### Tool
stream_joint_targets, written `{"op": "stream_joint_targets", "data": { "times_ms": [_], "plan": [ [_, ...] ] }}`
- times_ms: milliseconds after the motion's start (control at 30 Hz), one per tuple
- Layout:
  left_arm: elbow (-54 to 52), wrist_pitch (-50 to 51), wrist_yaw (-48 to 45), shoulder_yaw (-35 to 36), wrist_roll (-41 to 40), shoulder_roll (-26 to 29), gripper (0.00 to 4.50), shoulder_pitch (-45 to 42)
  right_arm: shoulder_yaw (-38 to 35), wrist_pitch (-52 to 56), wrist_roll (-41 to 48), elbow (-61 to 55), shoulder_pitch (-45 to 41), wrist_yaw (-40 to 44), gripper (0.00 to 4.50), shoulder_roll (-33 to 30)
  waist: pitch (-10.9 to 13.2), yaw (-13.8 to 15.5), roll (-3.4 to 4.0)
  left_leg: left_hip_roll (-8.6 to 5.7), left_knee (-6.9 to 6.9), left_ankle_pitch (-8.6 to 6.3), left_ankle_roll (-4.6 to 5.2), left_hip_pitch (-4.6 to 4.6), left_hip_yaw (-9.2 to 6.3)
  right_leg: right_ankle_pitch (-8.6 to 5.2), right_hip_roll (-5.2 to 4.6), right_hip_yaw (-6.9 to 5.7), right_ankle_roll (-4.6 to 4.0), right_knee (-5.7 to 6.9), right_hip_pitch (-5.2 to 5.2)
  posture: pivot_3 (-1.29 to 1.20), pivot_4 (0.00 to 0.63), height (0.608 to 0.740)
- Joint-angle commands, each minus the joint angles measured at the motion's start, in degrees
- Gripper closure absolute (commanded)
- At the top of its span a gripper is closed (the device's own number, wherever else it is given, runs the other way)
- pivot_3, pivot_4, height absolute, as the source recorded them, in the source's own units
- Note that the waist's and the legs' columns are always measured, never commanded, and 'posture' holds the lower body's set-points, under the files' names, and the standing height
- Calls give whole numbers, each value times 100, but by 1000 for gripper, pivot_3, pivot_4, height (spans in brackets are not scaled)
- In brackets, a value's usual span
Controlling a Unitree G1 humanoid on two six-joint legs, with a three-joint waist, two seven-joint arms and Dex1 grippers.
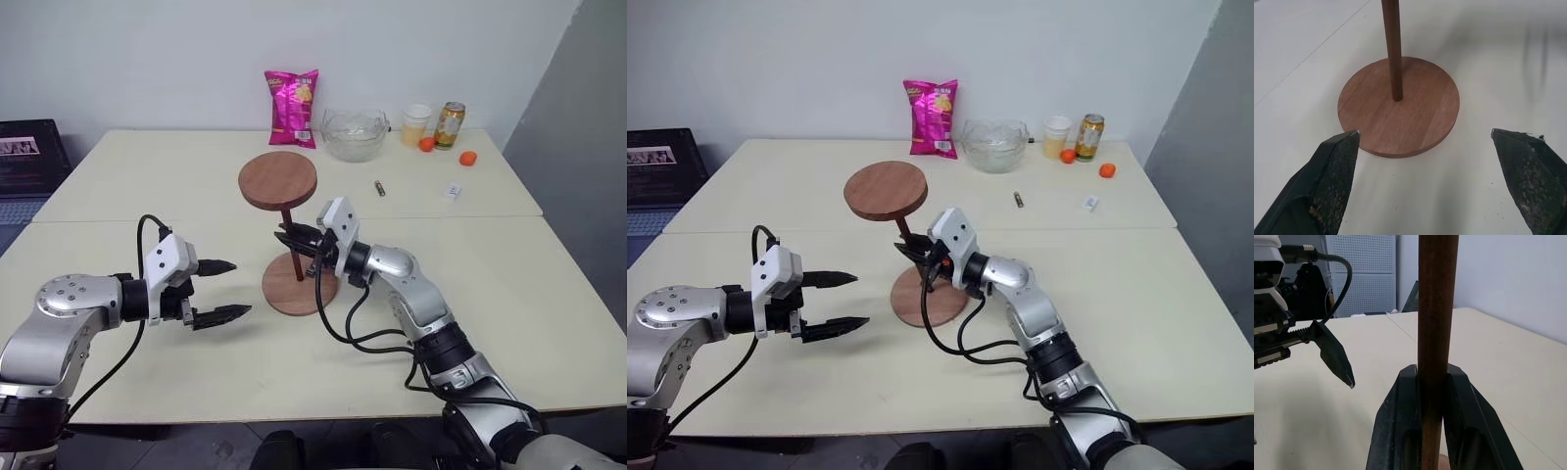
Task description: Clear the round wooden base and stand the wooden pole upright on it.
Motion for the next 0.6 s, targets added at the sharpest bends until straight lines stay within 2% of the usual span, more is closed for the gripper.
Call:
{"op": "stream_joint_targets", "data": {
  "times_ms": [33,67,133,167,233,300,433,600],
  "plan": [
    [-52,-128,5,101,-5,17,0,-61,171,306,-251,452,332,37,3560,-192,4,0,0,0,0,0,0,-1,0,0,0,0,0,-1,-1,0,150,740],
    [-44,-131,4,99,-3,17,0,-66,167,305,-244,442,325,50,3473,-189,10,5,-13,0,-1,0,0,-2,0,0,-1,0,0,-2,-1,0,150,740],
    [-37,-132,5,96,-1,18,0,-73,128,309,-215,408,311,57,3007,-163,73,20,-50,1,-6,0,0,-11,-2,0,-1,-2,-2,-4,-12,0,150,740],
    [-45,-126,8,100,-4,20,0,-68,89,300,-199,386,302,50,2854,-147,93,16,-69,0,1,1,0,-54,-2,1,-1,-2,-4,2,-21,0,150,740],
    [-53,-121,10,106,-8,23,0,-60,47,276,-179,371,284,59,2374,-137,114,-4,-62,1,34,4,-1,-163,-1,24,0,-2,-7,18,-122,0,150,740],
    [-54,-123,8,109,-8,23,0,-56,27,259,-181,371,271,84,2374,-136,115,-33,-63,4,34,6,-2,-207,5,32,4,-2,-4,17,-170,0,150,740],
    [-51,-117,9,109,-12,15,0,-57,-89,329,-107,298,268,125,2374,-151,118,-19,-62,8,29,6,-2,-242,13,28,5,-3,-3,11,-202,0,150,740],
    [-46,-126,-11,112,-21,20,0,-63,-112,338,-61,117,274,315,2374,-282,120,-14,-63,6,35,6,-1,-251,19,29,4,1,-2,7,-205,0,150,740]
  ]
}}
